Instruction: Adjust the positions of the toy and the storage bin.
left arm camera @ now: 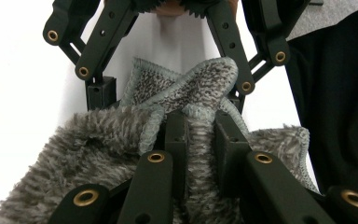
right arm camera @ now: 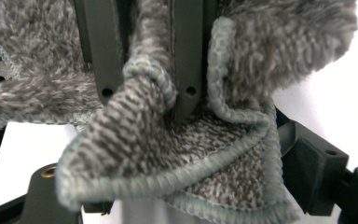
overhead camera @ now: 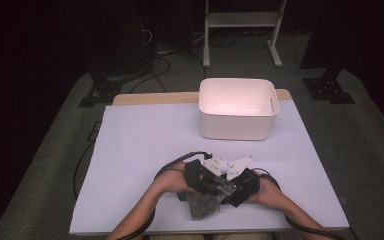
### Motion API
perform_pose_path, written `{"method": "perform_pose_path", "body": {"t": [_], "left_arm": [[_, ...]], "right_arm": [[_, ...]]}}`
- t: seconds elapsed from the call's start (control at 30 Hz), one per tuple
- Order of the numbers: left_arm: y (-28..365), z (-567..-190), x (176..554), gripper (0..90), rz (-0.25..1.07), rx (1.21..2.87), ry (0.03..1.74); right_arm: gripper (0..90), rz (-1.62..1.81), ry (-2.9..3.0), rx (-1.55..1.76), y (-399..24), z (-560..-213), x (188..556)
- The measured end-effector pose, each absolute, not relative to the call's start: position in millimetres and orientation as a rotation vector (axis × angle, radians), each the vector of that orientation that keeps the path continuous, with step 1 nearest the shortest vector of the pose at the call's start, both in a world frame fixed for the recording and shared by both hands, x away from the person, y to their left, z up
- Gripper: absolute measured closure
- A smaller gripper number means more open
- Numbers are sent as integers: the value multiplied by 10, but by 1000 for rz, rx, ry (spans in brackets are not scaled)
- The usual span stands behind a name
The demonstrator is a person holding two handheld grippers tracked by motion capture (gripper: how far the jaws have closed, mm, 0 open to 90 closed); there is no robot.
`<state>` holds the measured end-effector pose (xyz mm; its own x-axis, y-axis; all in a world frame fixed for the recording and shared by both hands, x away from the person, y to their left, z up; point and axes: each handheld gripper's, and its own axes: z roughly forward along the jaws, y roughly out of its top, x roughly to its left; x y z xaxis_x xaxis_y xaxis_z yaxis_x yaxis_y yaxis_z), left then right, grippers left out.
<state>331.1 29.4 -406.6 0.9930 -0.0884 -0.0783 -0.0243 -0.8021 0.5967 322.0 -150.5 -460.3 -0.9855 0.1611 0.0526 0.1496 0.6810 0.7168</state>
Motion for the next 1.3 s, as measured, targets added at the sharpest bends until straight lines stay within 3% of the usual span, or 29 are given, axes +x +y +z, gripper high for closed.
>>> {"method": "perform_pose_path", "body": {"t": [0.83, 1.07, 1.3], "left_arm": [[1386, -4149, 3352, 781, -60, 2488, 206], [1400, -4128, 3368, 781, -59, 2471, 212], [1122, -4066, 3402, 780, -81, 2462, 138]], "right_arm": [[230, 1215, 2867, 252, -1508, -4602, 3223], [230, 1219, 2866, 249, -1510, -4605, 3226], [229, 1221, 2869, 247, -1510, -4605, 3230]]}}
